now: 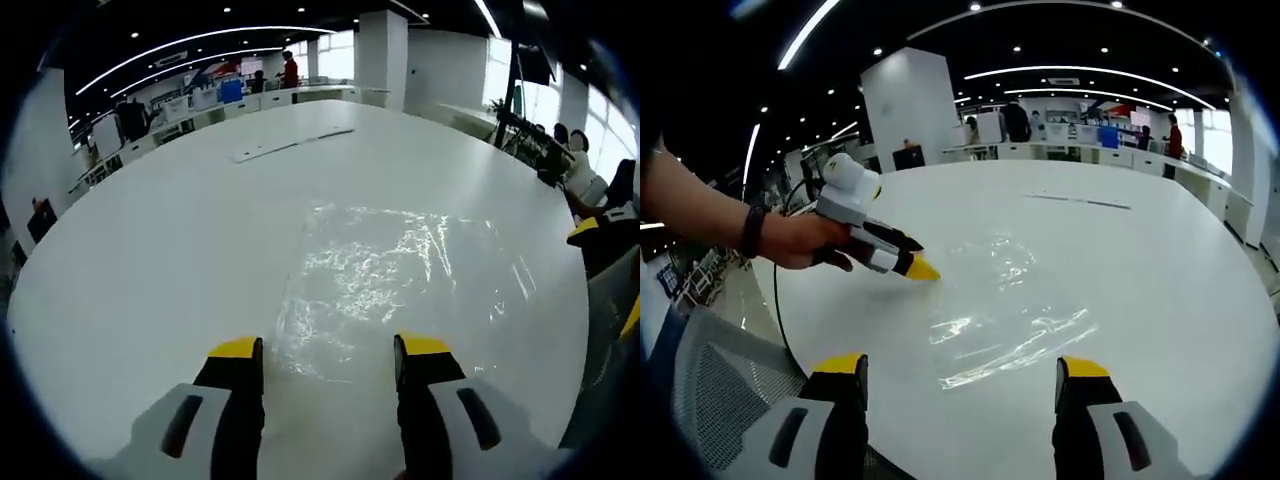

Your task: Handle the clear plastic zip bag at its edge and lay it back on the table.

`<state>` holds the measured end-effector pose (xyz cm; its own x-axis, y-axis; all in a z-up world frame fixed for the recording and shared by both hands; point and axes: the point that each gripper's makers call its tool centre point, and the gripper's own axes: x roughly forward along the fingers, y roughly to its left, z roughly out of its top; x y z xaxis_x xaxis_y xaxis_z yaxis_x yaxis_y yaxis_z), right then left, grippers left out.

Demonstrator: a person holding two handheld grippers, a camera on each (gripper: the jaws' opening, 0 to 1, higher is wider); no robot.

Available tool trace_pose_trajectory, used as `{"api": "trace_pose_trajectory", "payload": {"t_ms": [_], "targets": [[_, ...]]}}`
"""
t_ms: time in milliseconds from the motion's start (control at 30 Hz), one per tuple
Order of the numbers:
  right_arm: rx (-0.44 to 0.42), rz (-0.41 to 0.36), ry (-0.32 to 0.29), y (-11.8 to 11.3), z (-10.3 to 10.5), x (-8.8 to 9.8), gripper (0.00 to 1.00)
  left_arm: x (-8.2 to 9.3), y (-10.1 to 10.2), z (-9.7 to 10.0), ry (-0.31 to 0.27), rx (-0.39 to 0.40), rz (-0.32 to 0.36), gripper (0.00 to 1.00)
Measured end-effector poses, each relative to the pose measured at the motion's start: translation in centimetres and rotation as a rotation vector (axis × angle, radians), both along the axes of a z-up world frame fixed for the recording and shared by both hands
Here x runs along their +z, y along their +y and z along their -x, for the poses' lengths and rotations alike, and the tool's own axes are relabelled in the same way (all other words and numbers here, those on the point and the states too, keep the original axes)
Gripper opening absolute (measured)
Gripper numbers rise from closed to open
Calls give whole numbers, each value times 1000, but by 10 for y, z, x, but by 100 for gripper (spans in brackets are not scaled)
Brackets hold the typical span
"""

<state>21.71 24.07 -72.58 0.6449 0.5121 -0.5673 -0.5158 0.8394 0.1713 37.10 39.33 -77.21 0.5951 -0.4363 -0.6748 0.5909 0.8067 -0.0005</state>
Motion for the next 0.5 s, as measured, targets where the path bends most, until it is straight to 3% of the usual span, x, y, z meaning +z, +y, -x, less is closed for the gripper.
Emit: {"api": "trace_pose_trajectory", "payload": {"t_ms": [267,500], "targets": [[8,0,2,3,1,1,76,2,1,-4,-42,35,31,45],[8,-1,3,3,1,2,75,-6,2,-2,-46,53,37,28]]}}
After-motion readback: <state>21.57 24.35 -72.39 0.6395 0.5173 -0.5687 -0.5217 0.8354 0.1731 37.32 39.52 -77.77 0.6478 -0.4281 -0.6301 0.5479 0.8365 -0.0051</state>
